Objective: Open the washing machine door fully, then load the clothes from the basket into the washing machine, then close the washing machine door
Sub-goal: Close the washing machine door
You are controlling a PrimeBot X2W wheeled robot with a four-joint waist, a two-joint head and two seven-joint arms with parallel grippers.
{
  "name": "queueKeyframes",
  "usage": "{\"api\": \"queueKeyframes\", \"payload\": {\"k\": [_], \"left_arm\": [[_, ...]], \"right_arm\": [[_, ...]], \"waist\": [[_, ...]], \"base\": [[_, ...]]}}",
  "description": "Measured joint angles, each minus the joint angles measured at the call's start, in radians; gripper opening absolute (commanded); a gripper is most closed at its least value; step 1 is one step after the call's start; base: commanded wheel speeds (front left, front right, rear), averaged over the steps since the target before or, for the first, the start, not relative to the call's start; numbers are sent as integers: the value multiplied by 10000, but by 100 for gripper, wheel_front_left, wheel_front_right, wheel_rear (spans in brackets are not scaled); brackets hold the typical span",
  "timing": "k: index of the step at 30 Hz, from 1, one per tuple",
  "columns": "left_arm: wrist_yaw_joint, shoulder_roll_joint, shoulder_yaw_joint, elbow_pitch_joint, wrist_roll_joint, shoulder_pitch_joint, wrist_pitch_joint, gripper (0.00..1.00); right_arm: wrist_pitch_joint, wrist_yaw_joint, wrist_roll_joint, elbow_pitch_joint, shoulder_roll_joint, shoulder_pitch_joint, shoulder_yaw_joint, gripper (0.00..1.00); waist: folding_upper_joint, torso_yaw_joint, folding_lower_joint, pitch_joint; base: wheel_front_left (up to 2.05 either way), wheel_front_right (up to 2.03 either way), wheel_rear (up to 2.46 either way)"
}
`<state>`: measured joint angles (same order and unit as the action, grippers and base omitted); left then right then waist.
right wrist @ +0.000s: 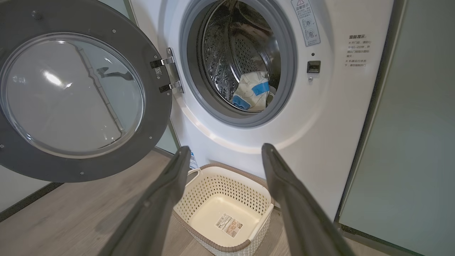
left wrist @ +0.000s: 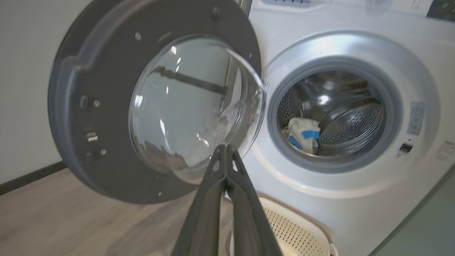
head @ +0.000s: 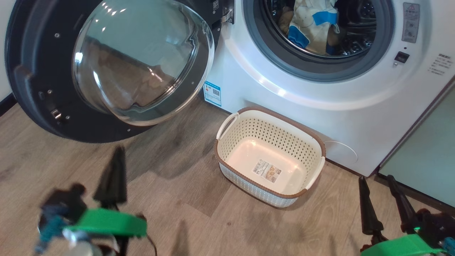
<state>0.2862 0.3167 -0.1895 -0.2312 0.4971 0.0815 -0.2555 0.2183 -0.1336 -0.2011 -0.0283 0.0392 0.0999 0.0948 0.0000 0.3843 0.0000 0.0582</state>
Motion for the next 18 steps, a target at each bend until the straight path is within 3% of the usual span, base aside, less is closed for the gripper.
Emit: {"api": "queueKeyframes", "payload": {"k": [5, 9, 18], "left_arm": [[-888, -186, 1258, -1540, 1438, -1055, -10, 0], [-1540, -128, 2443, -2019, 2846, -1965, -13, 0], [-2065, 780, 3889, -1402, 4878, -4164, 633, 0]], "right_arm": [[-8, 0, 2, 54, 0, 2, -56, 100], [-109, 0, 65, 81, 0, 3, -71, 100], [-119, 0, 75, 134, 0, 13, -88, 100]], "waist": [[0, 128, 0, -5], [0, 206, 0, -44], [0, 372, 0, -144]], "base": [[0, 0, 0], [0, 0, 0], [0, 0, 0]]}}
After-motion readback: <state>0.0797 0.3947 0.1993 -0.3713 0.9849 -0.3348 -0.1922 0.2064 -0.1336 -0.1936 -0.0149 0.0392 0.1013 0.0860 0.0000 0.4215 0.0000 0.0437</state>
